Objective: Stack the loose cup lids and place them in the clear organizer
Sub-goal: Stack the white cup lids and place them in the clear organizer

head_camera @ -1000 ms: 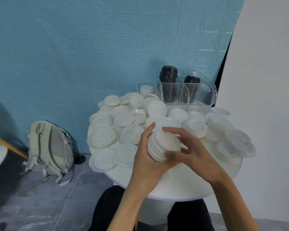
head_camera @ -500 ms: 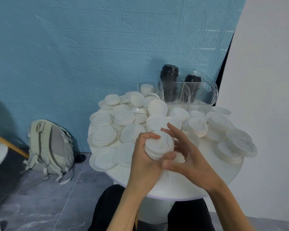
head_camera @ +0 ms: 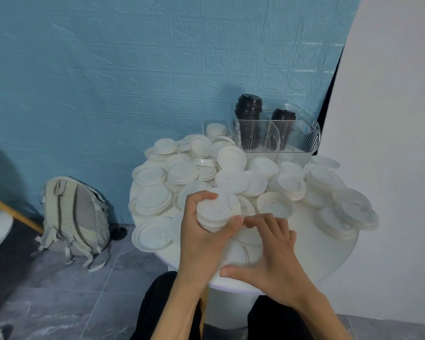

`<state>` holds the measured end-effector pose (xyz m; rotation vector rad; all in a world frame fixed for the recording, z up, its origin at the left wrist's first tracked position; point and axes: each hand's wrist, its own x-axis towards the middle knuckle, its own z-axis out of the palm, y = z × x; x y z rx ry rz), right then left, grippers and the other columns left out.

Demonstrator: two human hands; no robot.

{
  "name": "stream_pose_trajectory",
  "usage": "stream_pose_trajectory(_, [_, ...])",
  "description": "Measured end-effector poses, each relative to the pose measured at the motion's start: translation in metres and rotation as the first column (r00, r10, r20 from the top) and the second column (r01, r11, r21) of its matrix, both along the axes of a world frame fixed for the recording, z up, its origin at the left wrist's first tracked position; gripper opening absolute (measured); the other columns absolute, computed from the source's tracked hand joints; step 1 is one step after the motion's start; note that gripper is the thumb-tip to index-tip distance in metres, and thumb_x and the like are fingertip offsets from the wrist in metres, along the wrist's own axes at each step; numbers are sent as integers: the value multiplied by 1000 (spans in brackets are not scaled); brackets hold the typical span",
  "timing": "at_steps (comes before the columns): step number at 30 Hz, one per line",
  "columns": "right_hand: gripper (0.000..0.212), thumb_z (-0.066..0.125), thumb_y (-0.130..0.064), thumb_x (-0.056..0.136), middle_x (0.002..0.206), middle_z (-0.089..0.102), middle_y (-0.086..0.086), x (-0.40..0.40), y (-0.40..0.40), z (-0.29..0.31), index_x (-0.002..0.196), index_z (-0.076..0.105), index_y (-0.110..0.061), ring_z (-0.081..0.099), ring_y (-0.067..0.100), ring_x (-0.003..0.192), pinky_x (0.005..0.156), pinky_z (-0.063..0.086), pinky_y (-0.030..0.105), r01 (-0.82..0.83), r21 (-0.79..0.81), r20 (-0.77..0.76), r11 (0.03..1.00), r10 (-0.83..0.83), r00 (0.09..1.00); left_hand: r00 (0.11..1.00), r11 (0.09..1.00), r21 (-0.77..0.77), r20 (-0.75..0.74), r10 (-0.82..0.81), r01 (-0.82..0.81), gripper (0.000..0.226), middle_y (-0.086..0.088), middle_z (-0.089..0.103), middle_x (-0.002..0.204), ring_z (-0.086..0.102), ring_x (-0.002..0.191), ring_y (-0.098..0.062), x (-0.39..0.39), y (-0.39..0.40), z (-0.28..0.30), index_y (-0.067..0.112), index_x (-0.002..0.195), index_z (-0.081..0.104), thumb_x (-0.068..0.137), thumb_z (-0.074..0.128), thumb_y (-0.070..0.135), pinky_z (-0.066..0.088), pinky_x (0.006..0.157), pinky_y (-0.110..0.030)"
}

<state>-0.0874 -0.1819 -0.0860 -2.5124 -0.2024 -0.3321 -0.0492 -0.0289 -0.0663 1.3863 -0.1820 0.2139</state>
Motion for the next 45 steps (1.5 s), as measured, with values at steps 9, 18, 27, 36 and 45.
stream_pose_trajectory(9, [74,58,-90,65,131,21,-34,-6,-3,2,132,47,-61,16,1,129,106,14,20,-74,-165,-98,984,58,993,1000,1000,11,12,-19,19,53,16,67,101,65,96,-5,1,0,2,27,109,59,69,89,9,52,76,-18])
stream_pose_trajectory(18, [70,54,-81,69,142,9,-37,-12,-21,6,134,36,-62,4,3,140,114,13,32,-95,-207,-168,974,60,984,1000,997,73,20,4,-5,55,22,65,104,62,102,-1,0,2,-1,31,108,58,69,91,9,50,84,-16])
stream_pose_trajectory(27, [64,66,-76,64,145,15,-38,-10,-26,3,122,49,-55,3,-1,142,110,15,29,-91,-65,-93,994,85,992,1000,994,110,21,-15,13,56,24,64,106,61,105,-1,-2,5,-2,33,107,59,72,90,3,49,86,-15])
stream_pose_trajectory(36, [62,66,-63,65,135,46,-28,-11,-39,6,124,56,-46,29,2,136,105,27,27,-41,330,-85,943,73,994,999,993,107,-5,-51,51,52,22,65,111,62,109,-3,-2,10,-6,42,101,60,60,88,26,49,89,-15])
stream_pose_trajectory(45, [61,67,-56,63,122,60,-8,-8,-37,6,121,57,-40,55,11,115,91,40,28,13,608,-31,794,7,1000,984,966,189,-34,-176,179,53,22,66,111,61,109,-1,-6,10,-17,34,103,63,65,94,13,47,91,-13])
